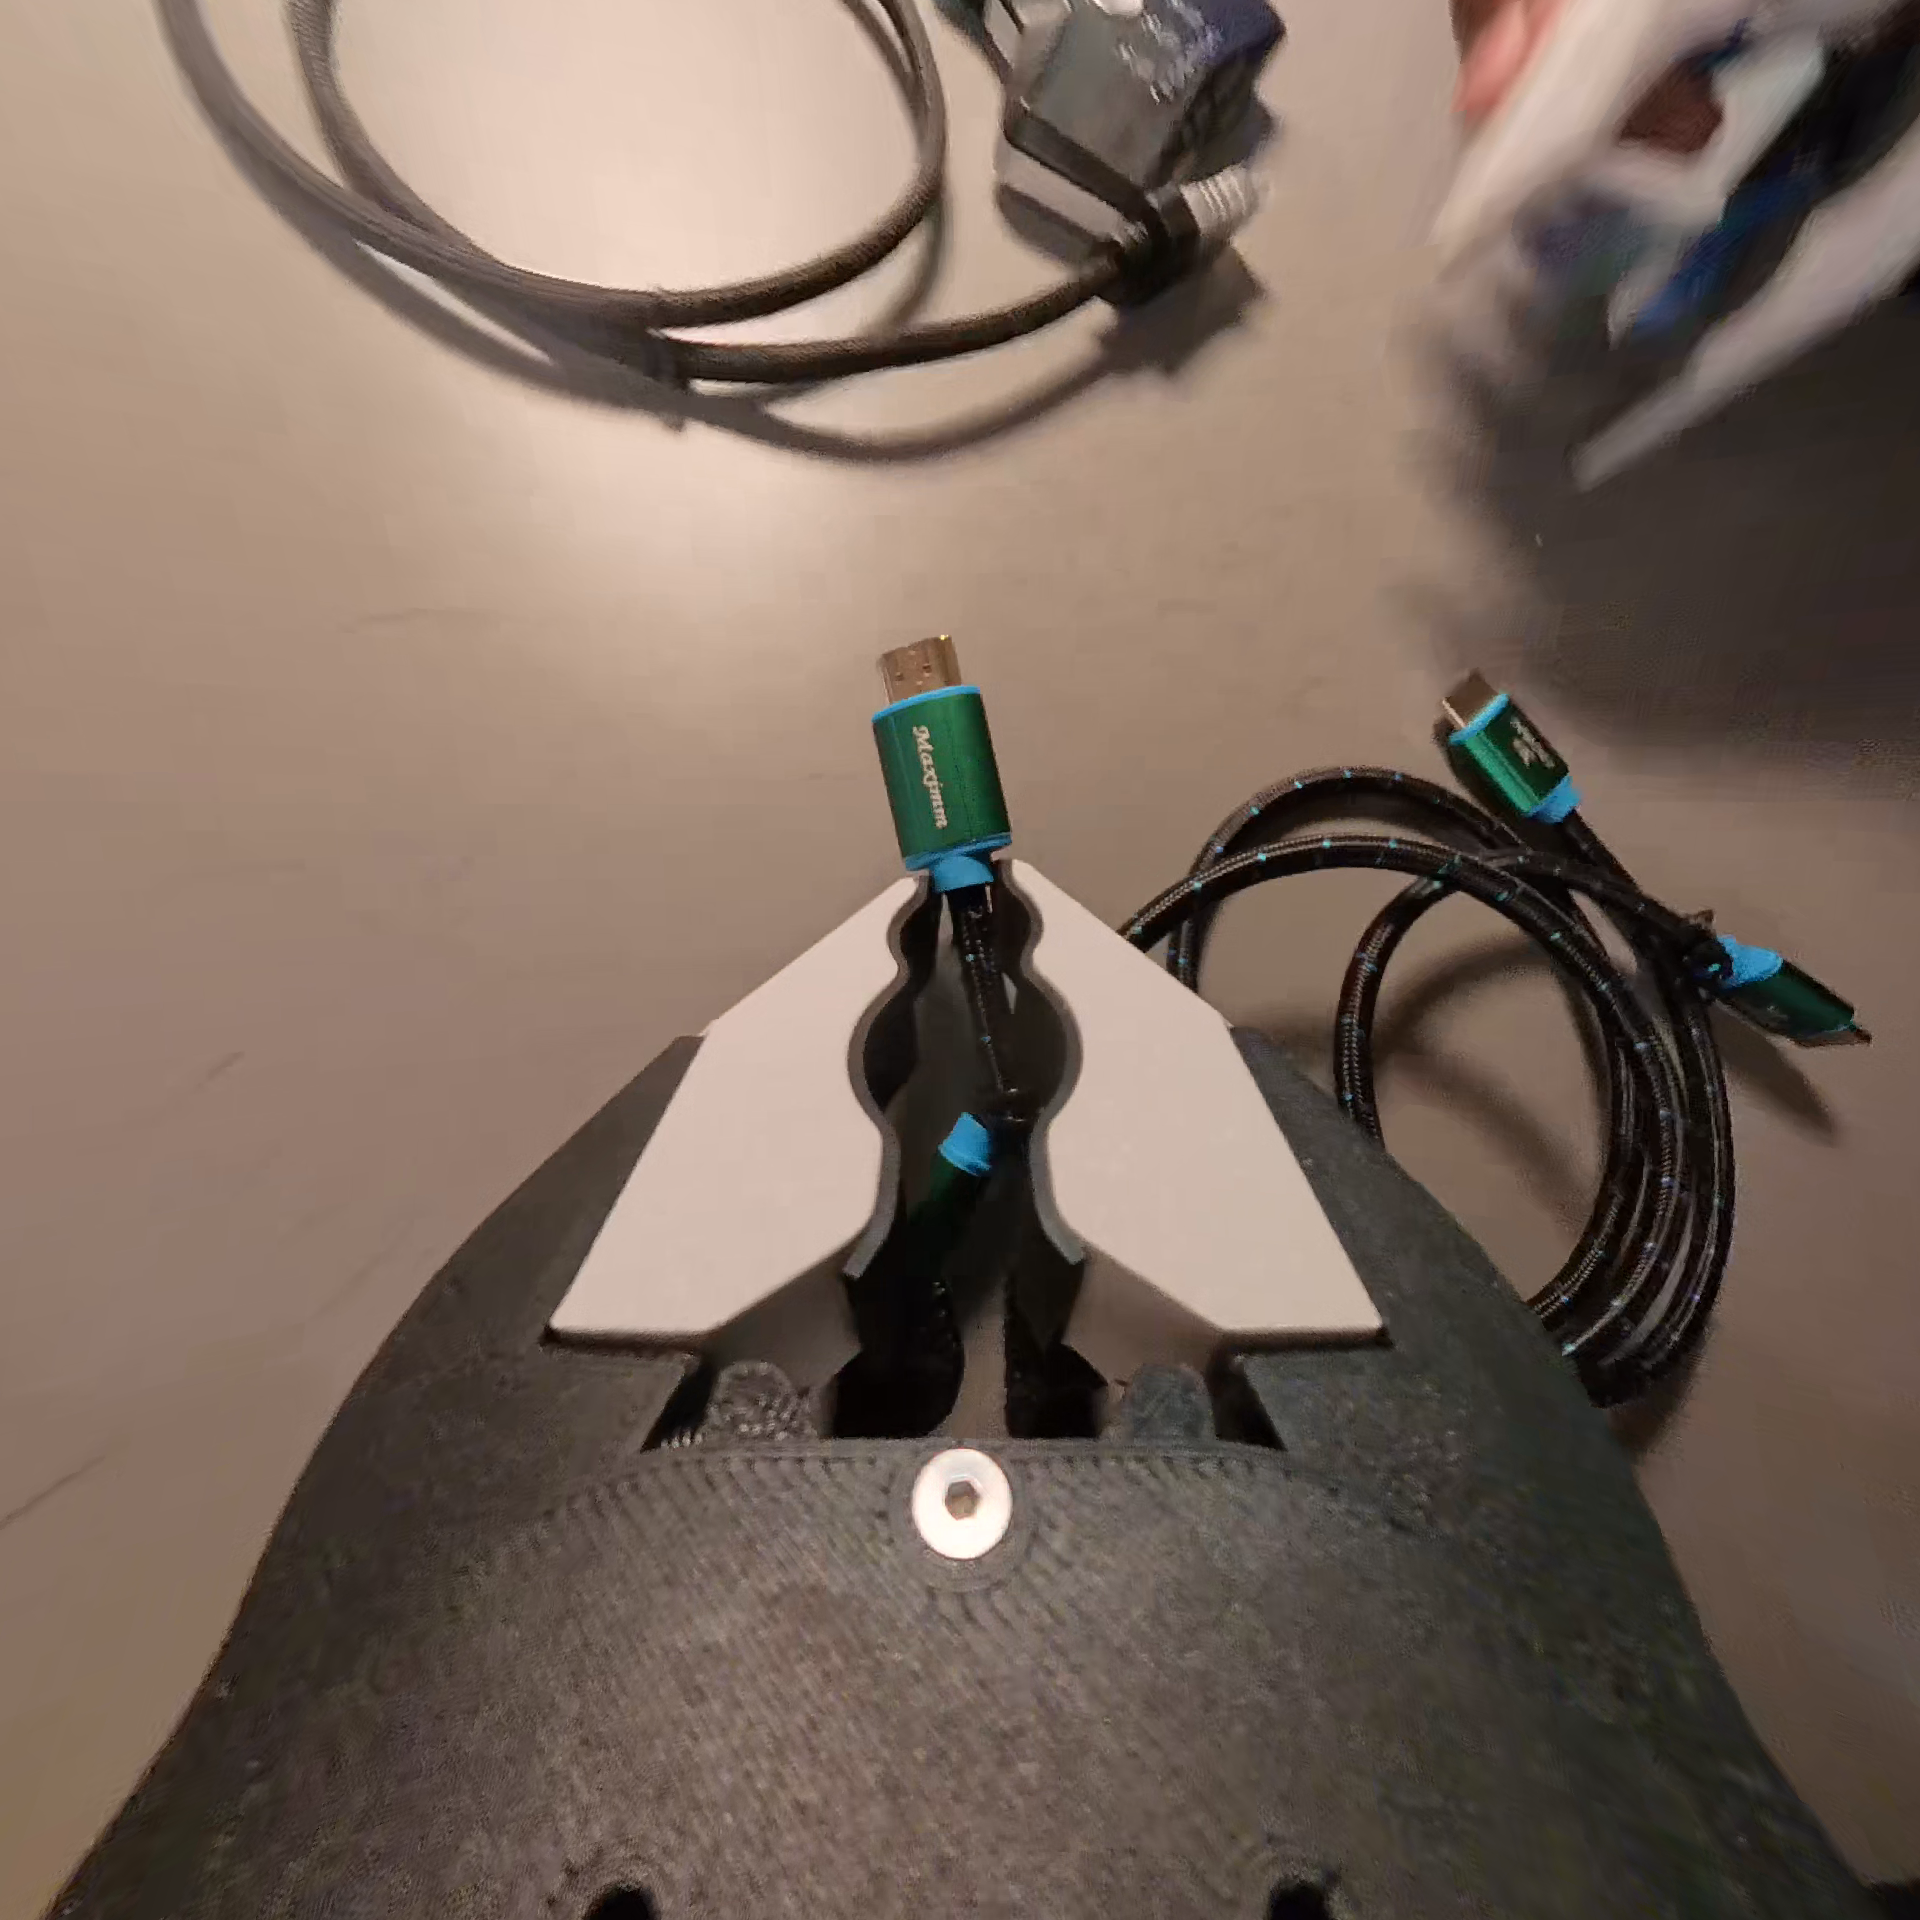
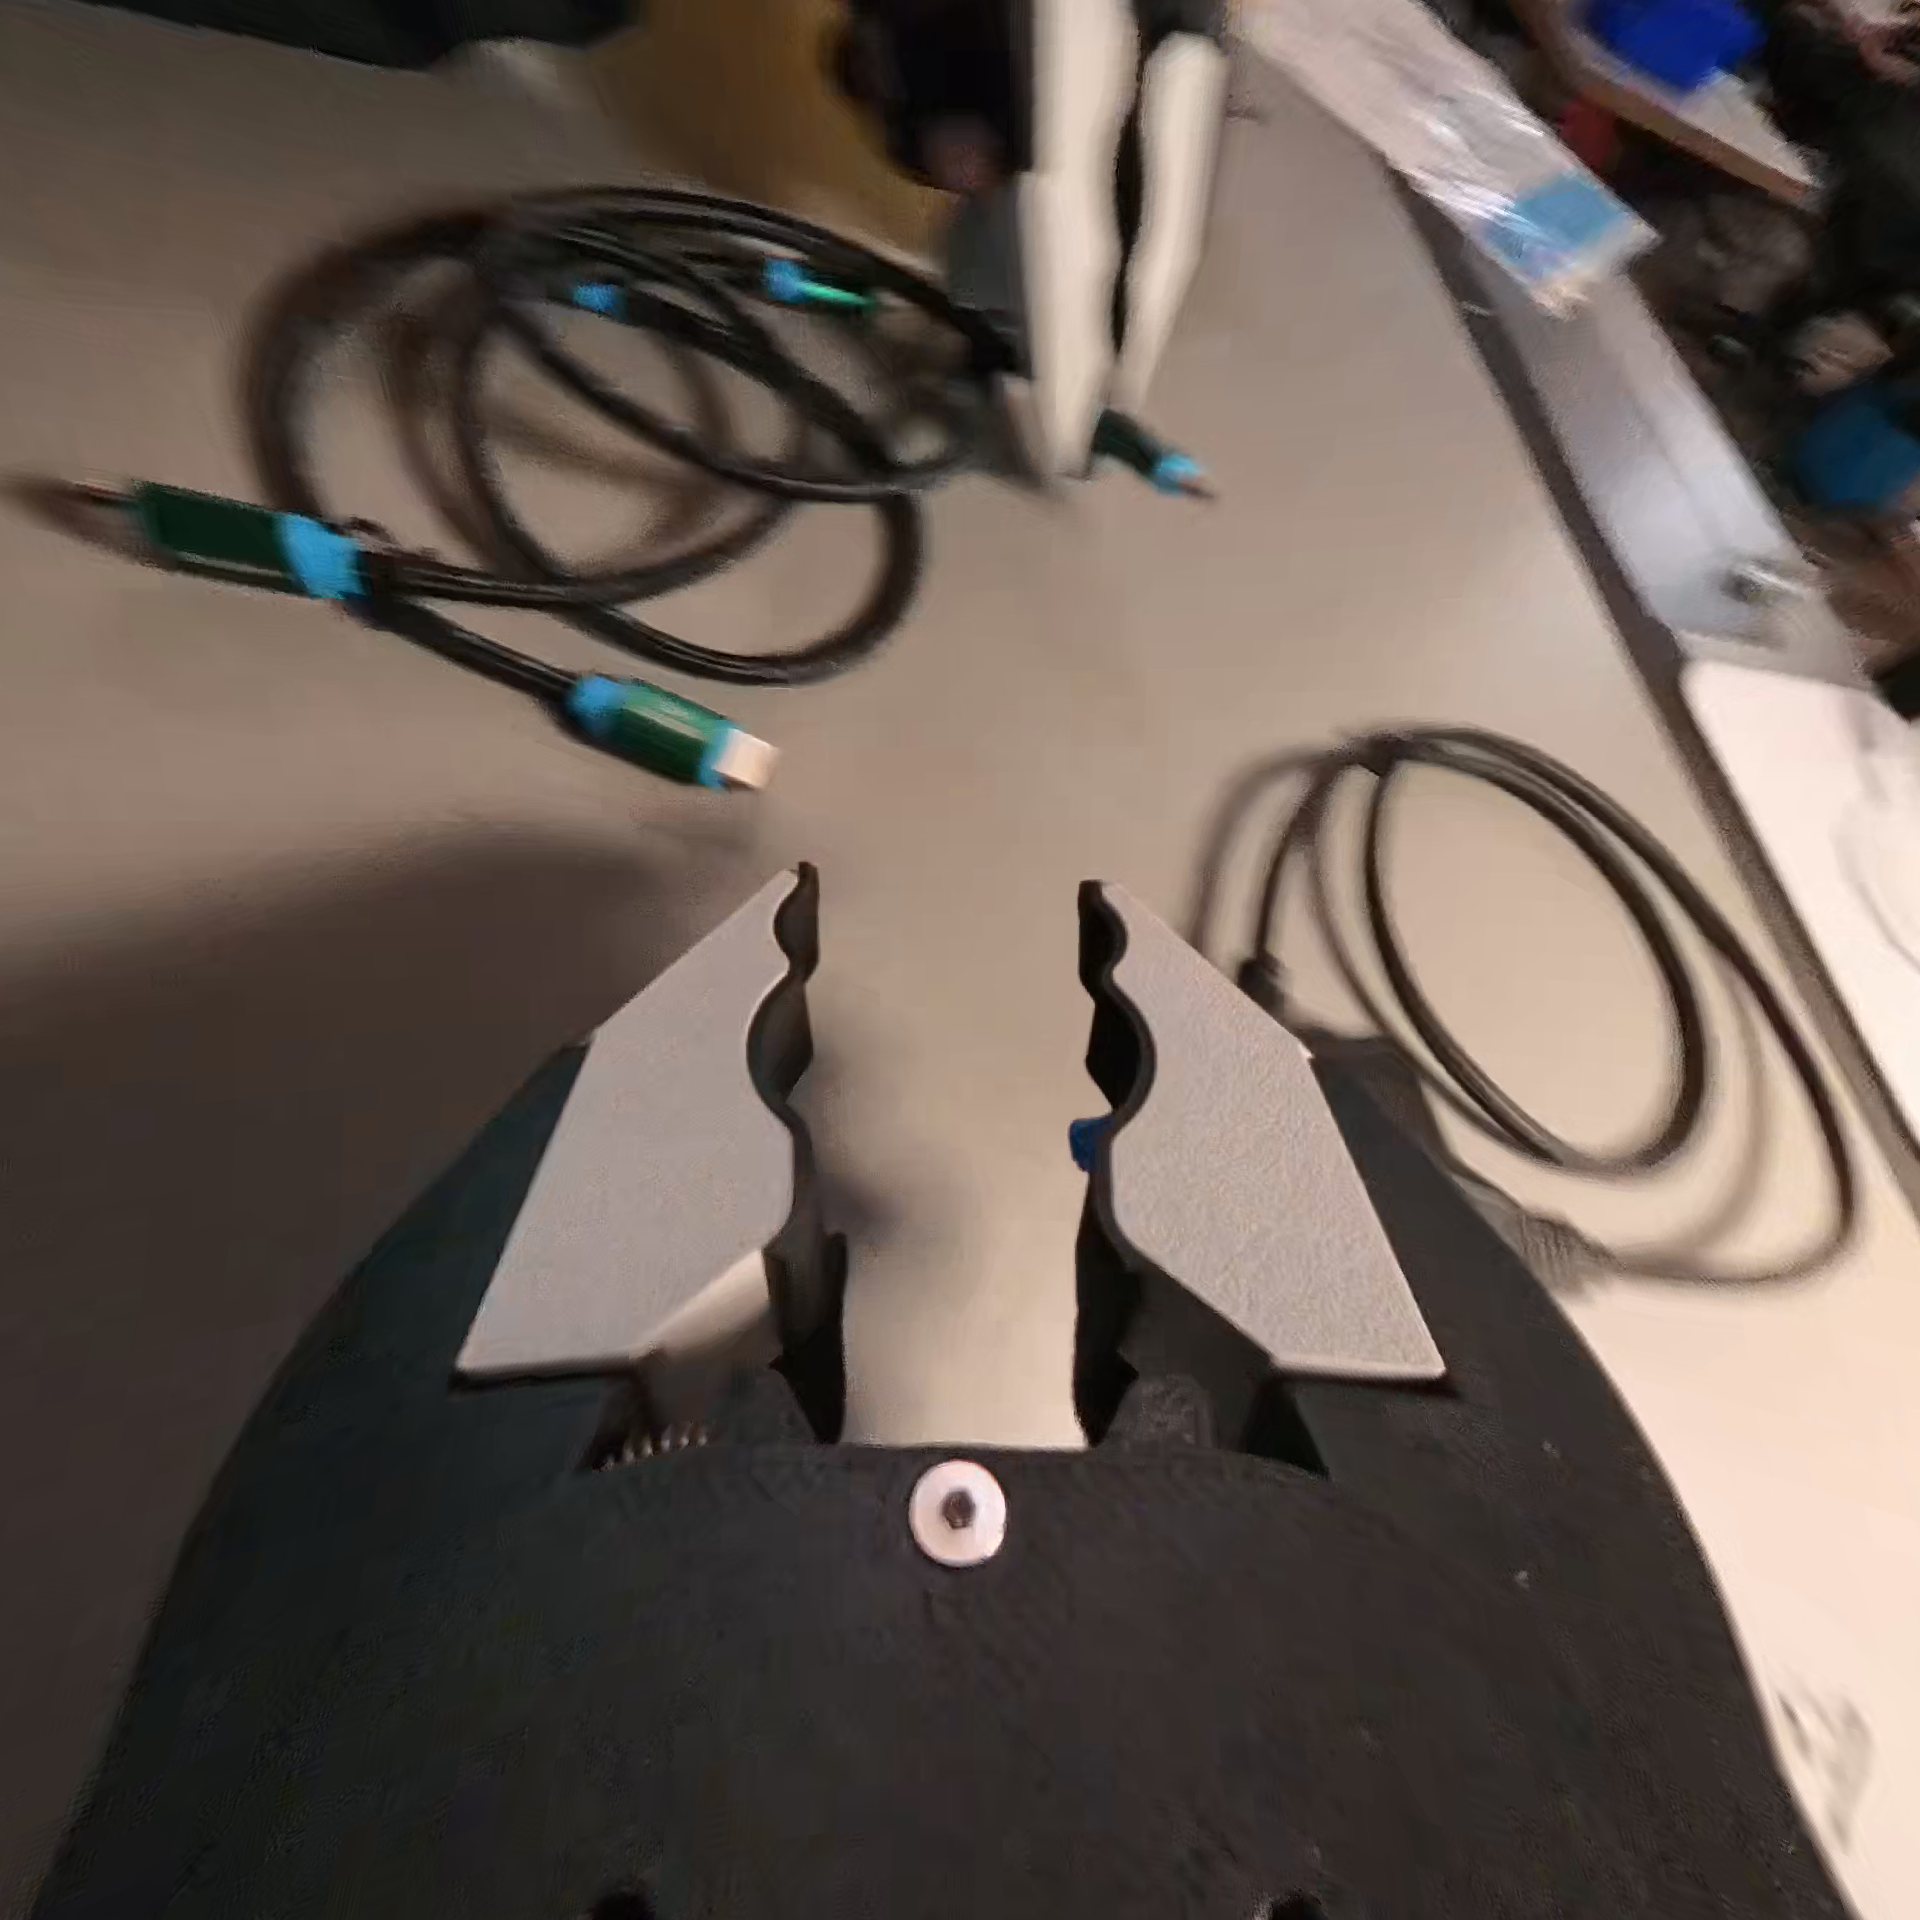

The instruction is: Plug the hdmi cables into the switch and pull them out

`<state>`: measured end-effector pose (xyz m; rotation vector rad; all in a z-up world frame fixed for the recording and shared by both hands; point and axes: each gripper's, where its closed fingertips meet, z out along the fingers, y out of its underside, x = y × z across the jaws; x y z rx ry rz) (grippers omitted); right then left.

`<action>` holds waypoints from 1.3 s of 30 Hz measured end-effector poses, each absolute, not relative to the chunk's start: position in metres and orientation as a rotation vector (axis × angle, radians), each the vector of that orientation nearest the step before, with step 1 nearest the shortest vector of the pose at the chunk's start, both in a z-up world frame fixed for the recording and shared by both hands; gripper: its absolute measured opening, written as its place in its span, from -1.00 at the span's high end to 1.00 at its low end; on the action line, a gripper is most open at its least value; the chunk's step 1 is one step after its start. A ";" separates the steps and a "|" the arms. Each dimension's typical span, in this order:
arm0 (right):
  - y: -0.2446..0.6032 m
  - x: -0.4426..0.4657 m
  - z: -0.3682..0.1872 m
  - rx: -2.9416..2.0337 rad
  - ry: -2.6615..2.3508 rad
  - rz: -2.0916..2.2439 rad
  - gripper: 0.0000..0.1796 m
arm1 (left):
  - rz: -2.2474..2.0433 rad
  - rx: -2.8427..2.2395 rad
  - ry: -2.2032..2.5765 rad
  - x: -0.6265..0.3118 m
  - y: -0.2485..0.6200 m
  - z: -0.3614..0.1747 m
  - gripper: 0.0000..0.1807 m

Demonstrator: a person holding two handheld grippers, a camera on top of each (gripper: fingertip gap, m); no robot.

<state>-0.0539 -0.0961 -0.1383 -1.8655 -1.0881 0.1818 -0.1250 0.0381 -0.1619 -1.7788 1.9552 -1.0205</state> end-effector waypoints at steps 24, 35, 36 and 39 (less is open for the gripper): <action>-0.136 -0.115 -0.161 -1.849 -1.372 0.436 0.53 | -1.228 -1.727 1.375 -0.097 0.082 -0.096 0.89; -0.112 -0.044 -0.098 -1.754 -1.013 0.407 0.54 | -1.735 -1.494 1.453 -0.065 -0.018 -0.052 0.89; -0.105 -0.034 -0.097 -1.770 -0.973 0.360 0.55 | -1.718 -1.521 1.485 -0.062 -0.026 -0.057 0.88; -0.087 0.009 -0.106 -1.875 -0.863 0.170 0.54 | -1.566 -1.646 1.594 -0.052 -0.047 -0.078 0.89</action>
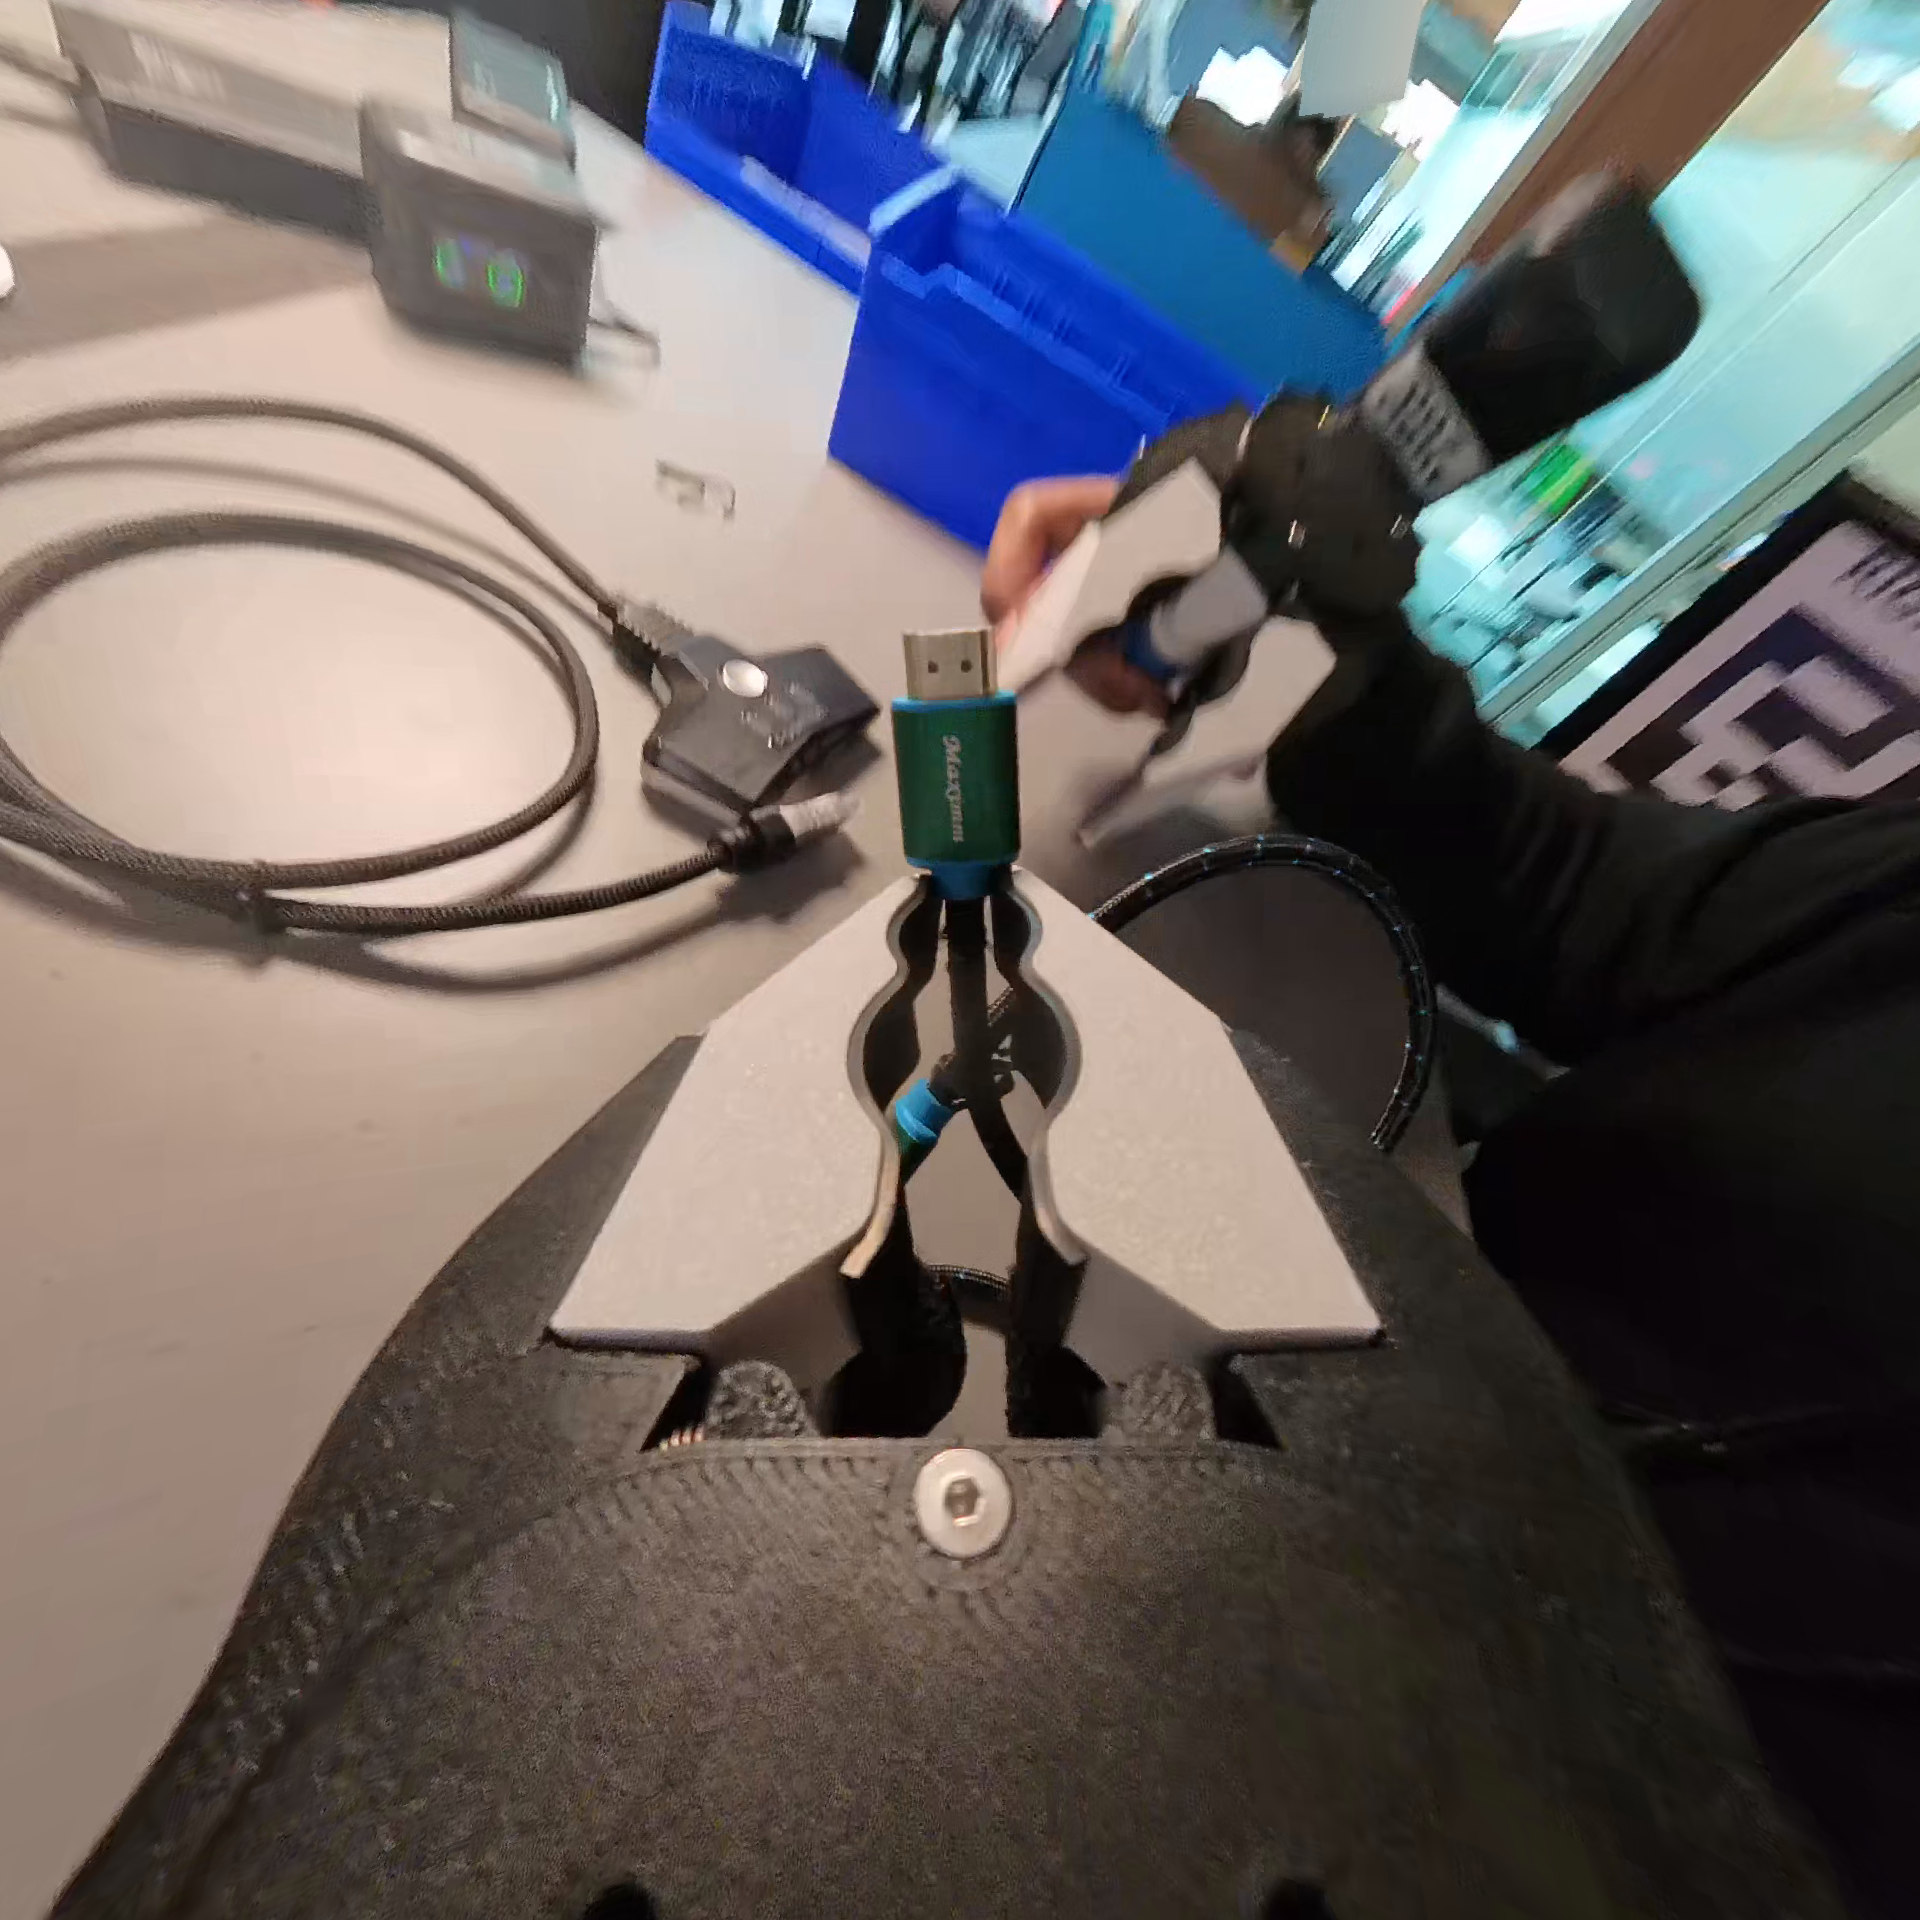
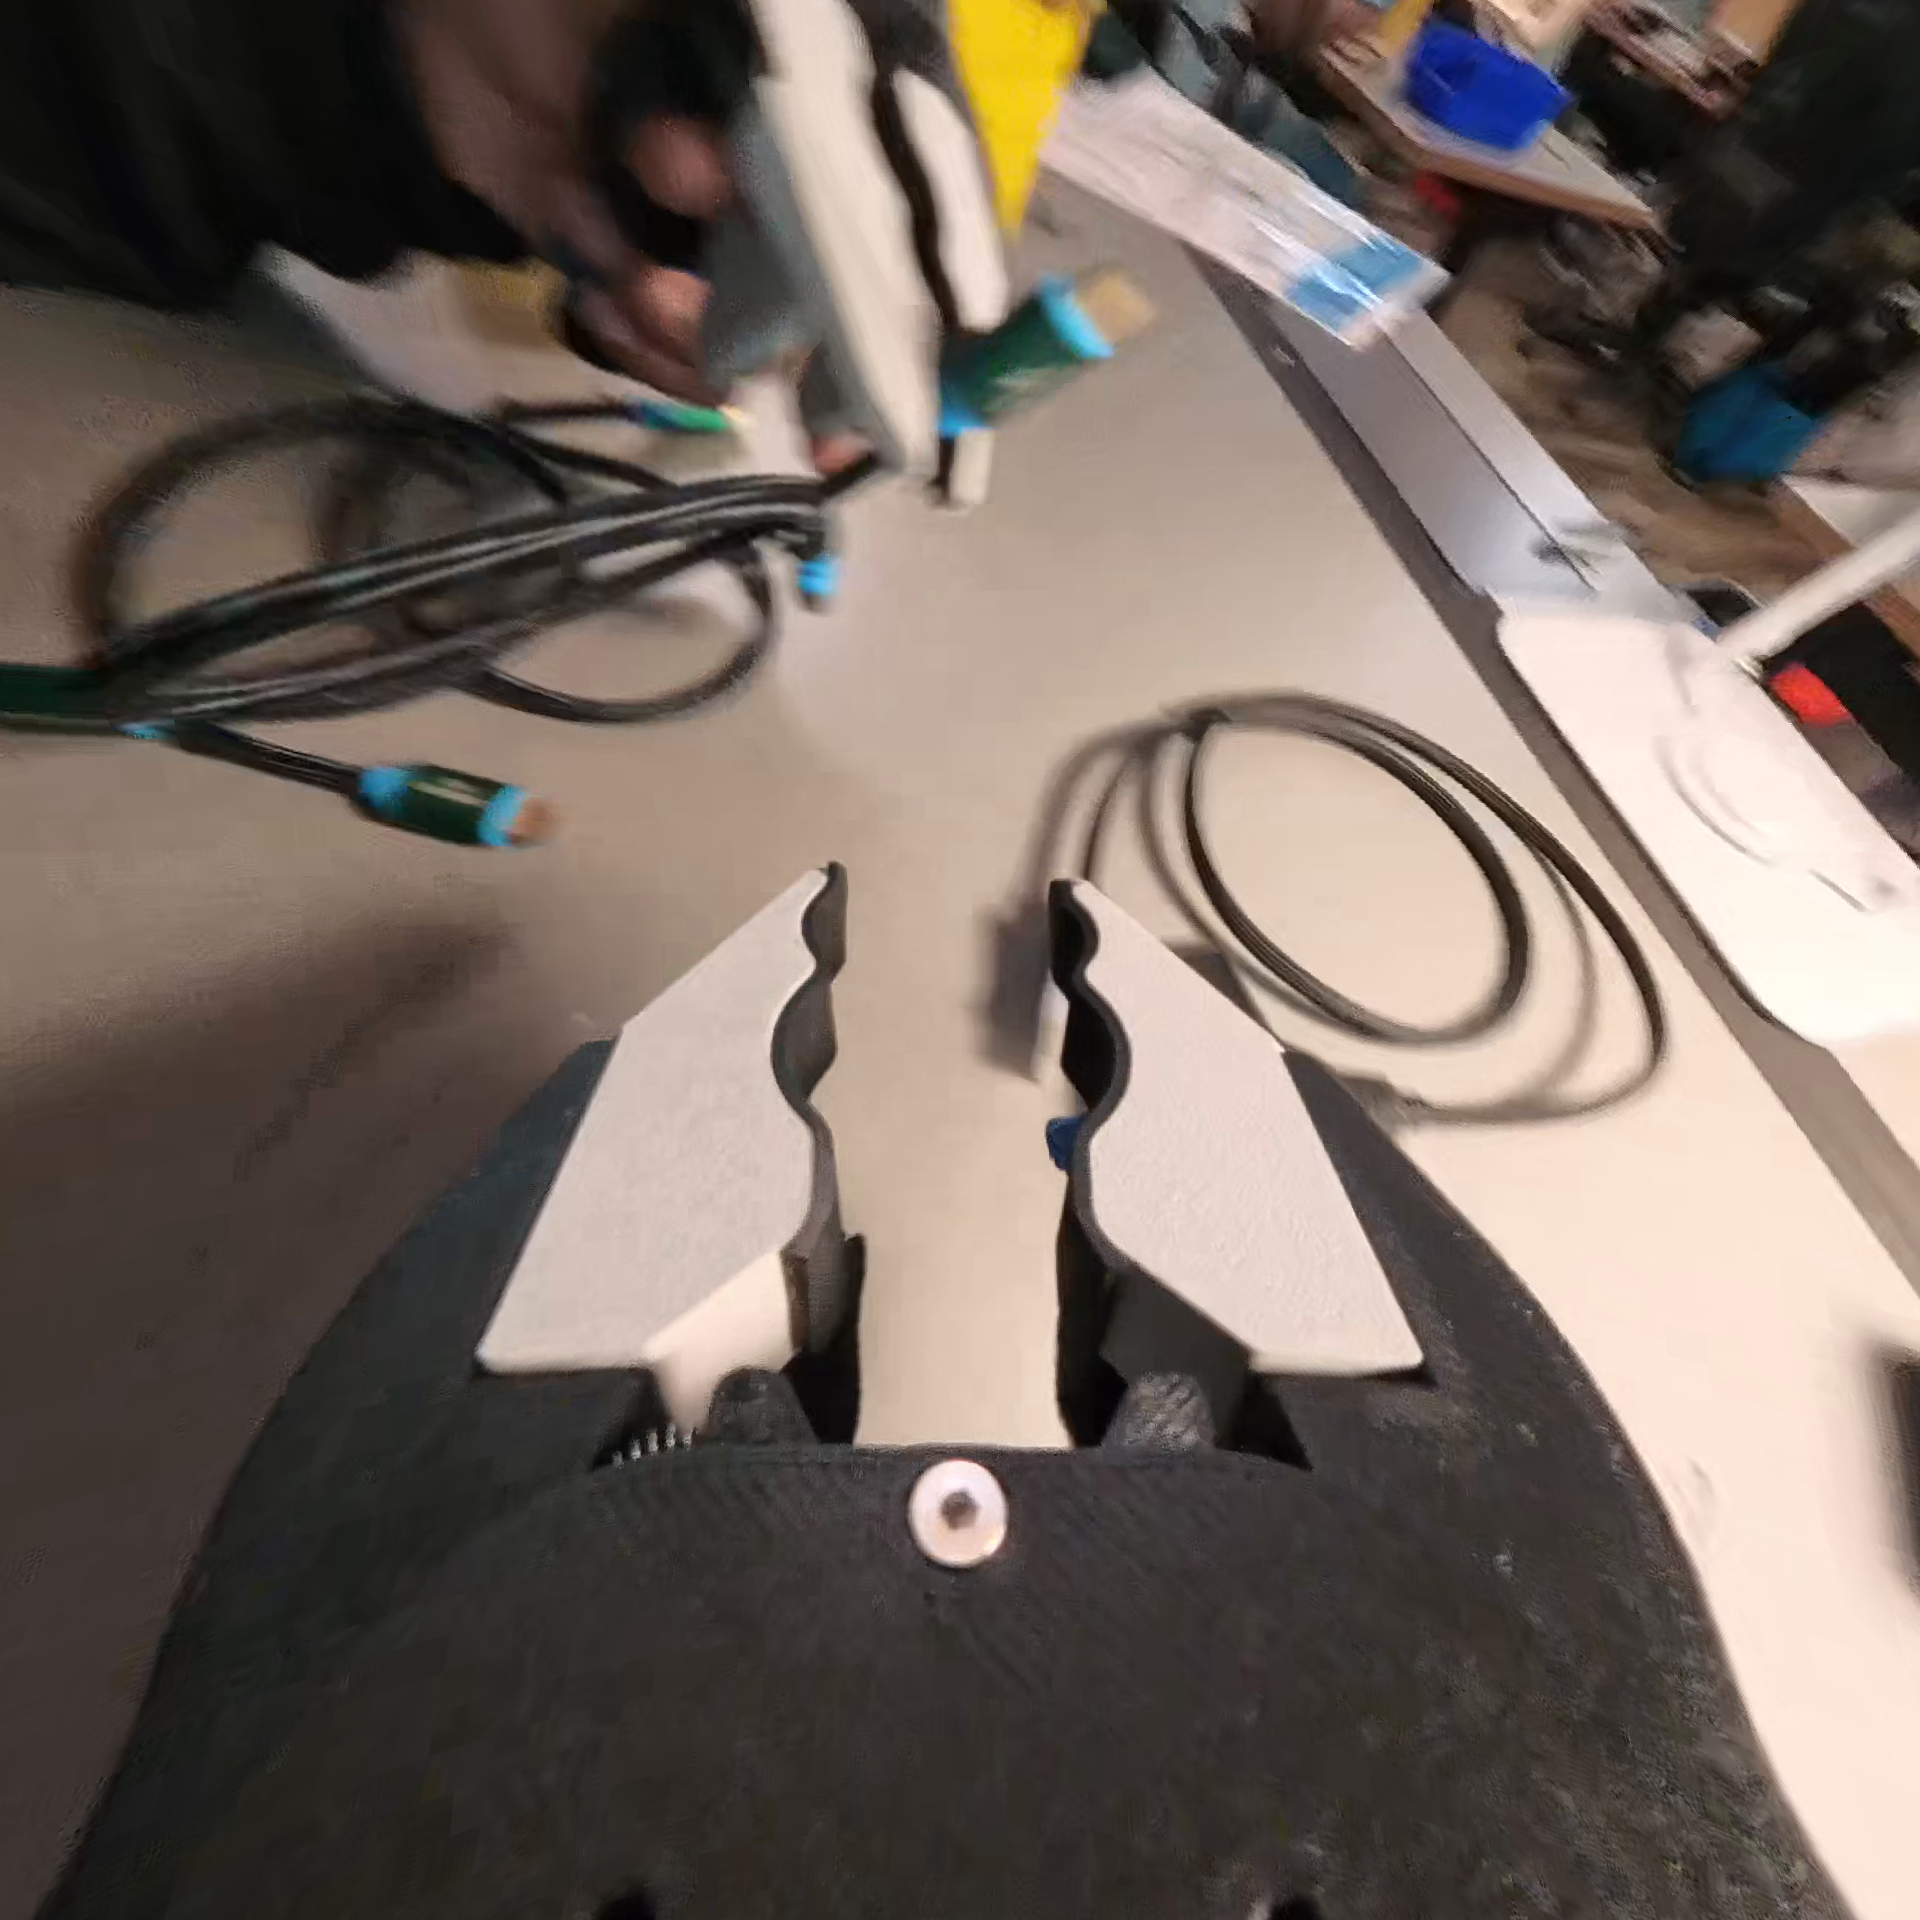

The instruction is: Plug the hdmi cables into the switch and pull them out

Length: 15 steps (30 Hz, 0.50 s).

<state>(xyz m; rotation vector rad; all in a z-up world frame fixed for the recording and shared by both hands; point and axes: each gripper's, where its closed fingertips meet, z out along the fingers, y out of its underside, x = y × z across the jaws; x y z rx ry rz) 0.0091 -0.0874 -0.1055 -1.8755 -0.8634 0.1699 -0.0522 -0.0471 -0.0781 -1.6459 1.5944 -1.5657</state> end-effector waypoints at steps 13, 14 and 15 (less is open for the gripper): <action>-0.121 -0.031 -0.069 -1.559 -0.865 0.726 0.39 | -1.915 -1.483 1.855 -0.032 -0.158 -0.078 0.90; -0.128 -0.036 -0.066 -1.531 -0.871 0.807 0.41 | -2.013 -1.433 1.874 -0.037 -0.166 -0.072 0.90; -0.134 -0.039 -0.062 -1.504 -0.872 0.868 0.43 | -2.094 -1.396 1.881 -0.040 -0.172 -0.068 0.90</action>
